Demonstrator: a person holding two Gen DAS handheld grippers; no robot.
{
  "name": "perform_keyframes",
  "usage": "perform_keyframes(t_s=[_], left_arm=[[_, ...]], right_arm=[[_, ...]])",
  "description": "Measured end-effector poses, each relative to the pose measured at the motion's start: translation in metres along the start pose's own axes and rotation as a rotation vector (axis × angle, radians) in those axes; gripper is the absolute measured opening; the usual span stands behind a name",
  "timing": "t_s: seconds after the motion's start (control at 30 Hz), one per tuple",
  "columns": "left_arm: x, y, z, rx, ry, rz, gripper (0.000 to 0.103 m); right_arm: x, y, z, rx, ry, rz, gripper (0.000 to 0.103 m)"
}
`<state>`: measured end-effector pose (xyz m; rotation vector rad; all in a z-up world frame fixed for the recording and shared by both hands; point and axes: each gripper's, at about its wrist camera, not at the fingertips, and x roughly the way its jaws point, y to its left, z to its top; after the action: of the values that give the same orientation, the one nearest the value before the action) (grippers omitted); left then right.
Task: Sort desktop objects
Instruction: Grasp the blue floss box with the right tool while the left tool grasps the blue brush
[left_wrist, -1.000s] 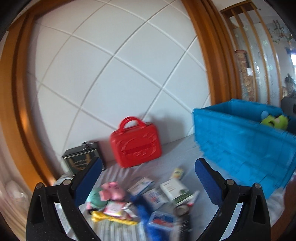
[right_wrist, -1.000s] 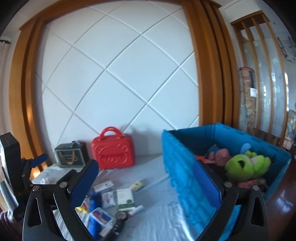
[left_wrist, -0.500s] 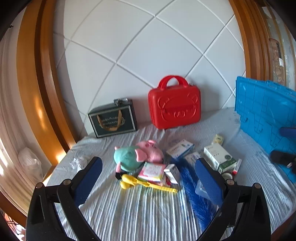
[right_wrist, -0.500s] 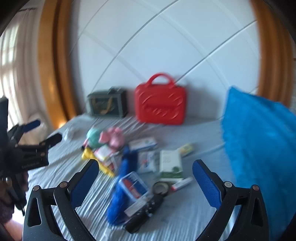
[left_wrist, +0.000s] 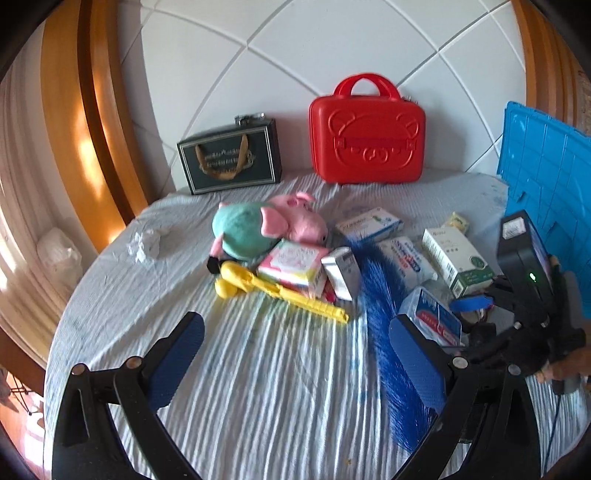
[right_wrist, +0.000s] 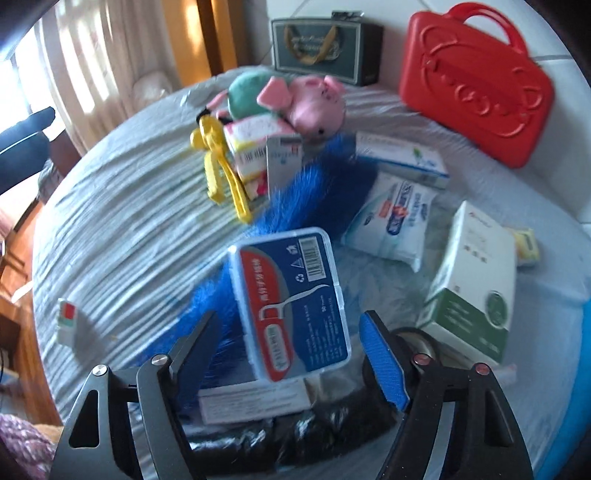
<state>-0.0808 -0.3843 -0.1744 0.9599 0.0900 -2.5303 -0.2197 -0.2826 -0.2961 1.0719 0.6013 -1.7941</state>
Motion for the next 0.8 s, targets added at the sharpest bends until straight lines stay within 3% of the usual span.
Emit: perform_keyframes(t_s=[0.03, 0.1, 0.2, 0.33, 0.57, 0.67, 0.7, 0.73, 0.8], left_arm=[[0.002, -0.004, -0.004, 0.003, 0.013, 0.004, 0.102], [0.007, -0.012, -0.009, 0.010, 0.035, 0.004, 0.102], [0.014, -0.024, -0.014, 0.025, 0.057, 0.000, 0.102], [0.032, -0.043, -0.016, 0.029, 0.098, -0.040, 0.102], [0.078, -0.083, -0.018, 0.046, 0.152, -0.099, 0.101], [0.097, -0.095, -0.025, 0.062, 0.191, -0.118, 0.080], [0.103, -0.097, -0.028, 0.067, 0.210, -0.122, 0.063], [0.108, -0.098, -0.031, 0.064, 0.231, -0.134, 0.052], [0.118, -0.100, -0.040, 0.075, 0.274, -0.152, 0.043]], right_arm=[[0.006, -0.003, 0.001, -0.004, 0.006, 0.013, 0.075], [0.016, -0.012, 0.003, -0.005, 0.015, 0.059, 0.061], [0.025, -0.019, 0.005, 0.000, 0.019, 0.101, 0.059], [0.004, -0.029, 0.004, 0.045, -0.055, 0.135, 0.059], [-0.047, -0.061, -0.004, 0.140, -0.146, 0.013, 0.059], [-0.063, -0.070, -0.013, 0.171, -0.176, -0.009, 0.059], [-0.069, -0.074, -0.017, 0.185, -0.186, -0.015, 0.059], [-0.075, -0.078, -0.021, 0.203, -0.194, -0.021, 0.059], [-0.082, -0.082, -0.025, 0.225, -0.210, -0.015, 0.059]])
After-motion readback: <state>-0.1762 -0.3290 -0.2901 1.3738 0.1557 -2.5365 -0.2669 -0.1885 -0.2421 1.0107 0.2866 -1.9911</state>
